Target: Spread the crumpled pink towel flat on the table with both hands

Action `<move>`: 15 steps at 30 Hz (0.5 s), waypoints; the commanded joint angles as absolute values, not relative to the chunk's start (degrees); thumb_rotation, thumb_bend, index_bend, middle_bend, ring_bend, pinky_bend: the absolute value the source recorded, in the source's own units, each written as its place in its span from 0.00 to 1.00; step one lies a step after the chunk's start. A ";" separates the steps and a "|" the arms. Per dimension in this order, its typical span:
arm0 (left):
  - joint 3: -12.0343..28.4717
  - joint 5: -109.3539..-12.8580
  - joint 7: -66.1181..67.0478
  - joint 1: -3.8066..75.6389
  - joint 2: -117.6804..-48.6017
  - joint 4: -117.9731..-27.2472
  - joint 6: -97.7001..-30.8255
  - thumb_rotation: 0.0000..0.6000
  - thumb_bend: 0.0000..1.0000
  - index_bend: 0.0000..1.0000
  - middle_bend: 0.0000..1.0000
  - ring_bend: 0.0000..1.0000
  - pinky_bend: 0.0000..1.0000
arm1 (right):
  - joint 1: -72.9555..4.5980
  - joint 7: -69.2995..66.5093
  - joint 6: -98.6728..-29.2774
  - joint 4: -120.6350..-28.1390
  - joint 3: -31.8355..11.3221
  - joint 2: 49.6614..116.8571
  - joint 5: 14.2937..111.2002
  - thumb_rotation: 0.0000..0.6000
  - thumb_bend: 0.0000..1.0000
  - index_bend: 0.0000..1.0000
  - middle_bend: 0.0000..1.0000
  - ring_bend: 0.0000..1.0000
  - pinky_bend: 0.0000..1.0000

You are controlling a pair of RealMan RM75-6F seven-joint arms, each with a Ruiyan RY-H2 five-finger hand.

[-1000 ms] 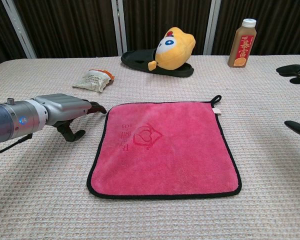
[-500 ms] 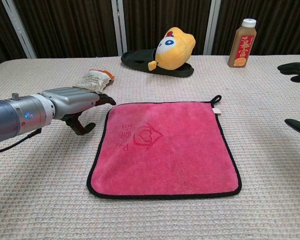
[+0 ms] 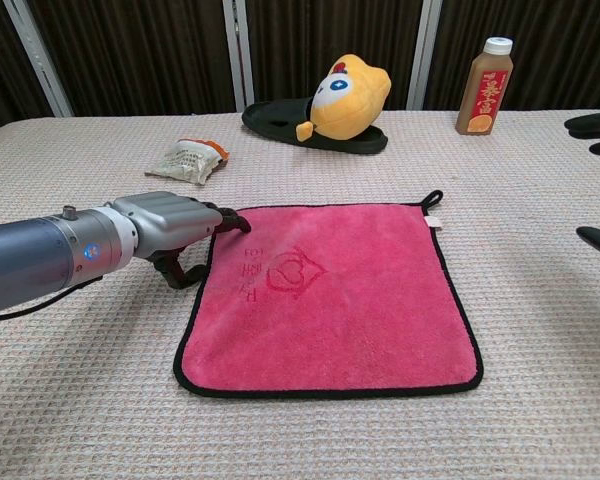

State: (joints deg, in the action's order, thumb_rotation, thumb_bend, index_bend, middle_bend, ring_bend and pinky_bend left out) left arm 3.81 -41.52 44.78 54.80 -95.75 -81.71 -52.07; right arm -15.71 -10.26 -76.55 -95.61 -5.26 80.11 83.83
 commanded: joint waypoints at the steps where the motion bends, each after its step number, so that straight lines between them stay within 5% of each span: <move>1: 3.31 -39.76 46.19 55.20 -96.29 -80.94 -52.27 1.00 0.60 0.02 0.00 0.00 0.00 | -15.68 -10.72 -76.38 -95.84 -5.20 79.96 83.83 1.00 0.35 0.00 0.00 0.00 0.00; 15: 3.24 -37.60 45.90 54.77 -95.37 -79.07 -52.13 1.00 0.60 0.03 0.00 0.00 0.00 | -15.73 -11.05 -76.38 -95.54 -5.35 80.40 84.11 1.00 0.35 0.00 0.00 0.00 0.00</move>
State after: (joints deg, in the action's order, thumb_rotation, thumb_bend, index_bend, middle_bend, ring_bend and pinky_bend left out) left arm 3.25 -37.60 45.92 54.78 -95.39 -79.08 -52.15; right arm -15.72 -11.04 -76.41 -95.55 -5.34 80.38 84.13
